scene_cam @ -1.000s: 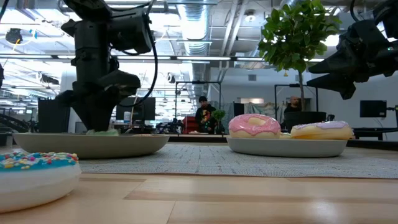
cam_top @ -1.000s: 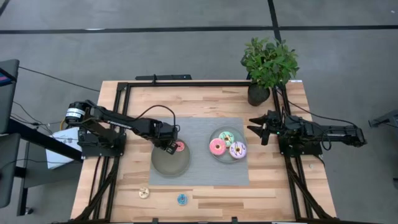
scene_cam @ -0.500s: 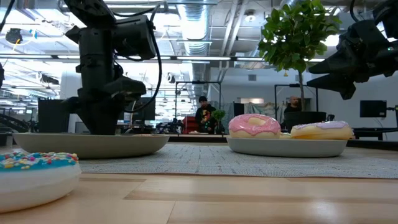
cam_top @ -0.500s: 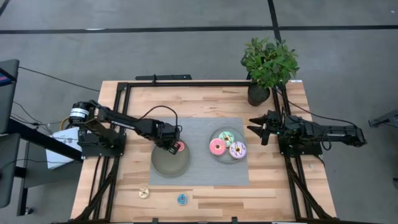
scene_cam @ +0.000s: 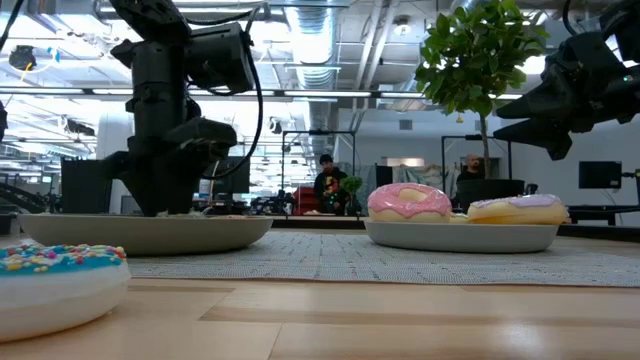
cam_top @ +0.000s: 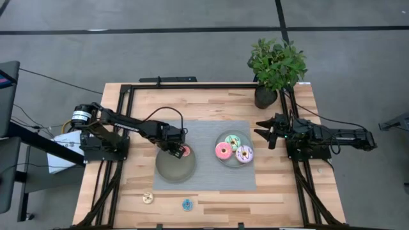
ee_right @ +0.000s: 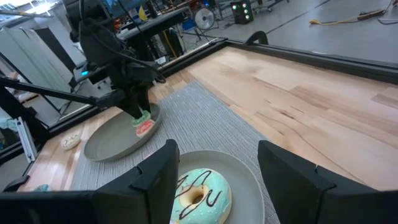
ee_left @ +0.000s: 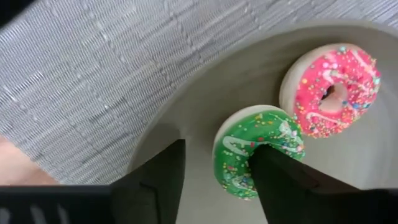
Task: Pick & Place donuts
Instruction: Put the small green donut on the brown plate
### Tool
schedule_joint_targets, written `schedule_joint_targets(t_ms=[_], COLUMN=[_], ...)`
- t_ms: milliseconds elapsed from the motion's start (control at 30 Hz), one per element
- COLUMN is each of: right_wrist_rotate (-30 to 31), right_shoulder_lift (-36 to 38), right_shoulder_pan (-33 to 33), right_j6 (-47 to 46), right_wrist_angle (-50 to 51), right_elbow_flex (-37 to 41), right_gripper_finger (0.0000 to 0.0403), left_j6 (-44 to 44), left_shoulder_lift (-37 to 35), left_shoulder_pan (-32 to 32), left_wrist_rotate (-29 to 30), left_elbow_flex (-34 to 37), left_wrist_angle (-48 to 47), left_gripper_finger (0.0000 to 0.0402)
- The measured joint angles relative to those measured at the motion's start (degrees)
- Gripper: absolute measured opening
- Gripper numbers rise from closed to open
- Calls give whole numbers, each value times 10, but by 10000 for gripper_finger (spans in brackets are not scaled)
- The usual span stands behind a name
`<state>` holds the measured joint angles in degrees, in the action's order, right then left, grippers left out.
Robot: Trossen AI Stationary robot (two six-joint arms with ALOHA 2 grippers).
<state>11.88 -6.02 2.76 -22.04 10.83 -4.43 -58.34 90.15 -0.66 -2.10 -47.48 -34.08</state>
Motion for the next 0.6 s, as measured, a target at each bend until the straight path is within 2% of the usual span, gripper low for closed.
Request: schedule_joint_targets(t_ms=[233, 333, 600], right_wrist_rotate=[0, 0, 0], right_shoulder_lift=[0, 0, 0], right_shoulder_pan=[0, 0, 0], right_j6=[0, 0, 0], right_wrist_angle=[0, 0, 0], right_elbow_flex=[0, 0, 0], right_gripper_finger=[209, 209, 209], left_j6=[49, 54, 51], left_shoulder_lift=[0, -1, -1], left_shoulder_pan=[-12, -12, -10], left_wrist_rotate=[17, 39, 34], left_elbow_flex=[-44, -53, -53], left_wrist_angle=[-45, -52, -81], left_gripper_finger=[199, 201, 193])
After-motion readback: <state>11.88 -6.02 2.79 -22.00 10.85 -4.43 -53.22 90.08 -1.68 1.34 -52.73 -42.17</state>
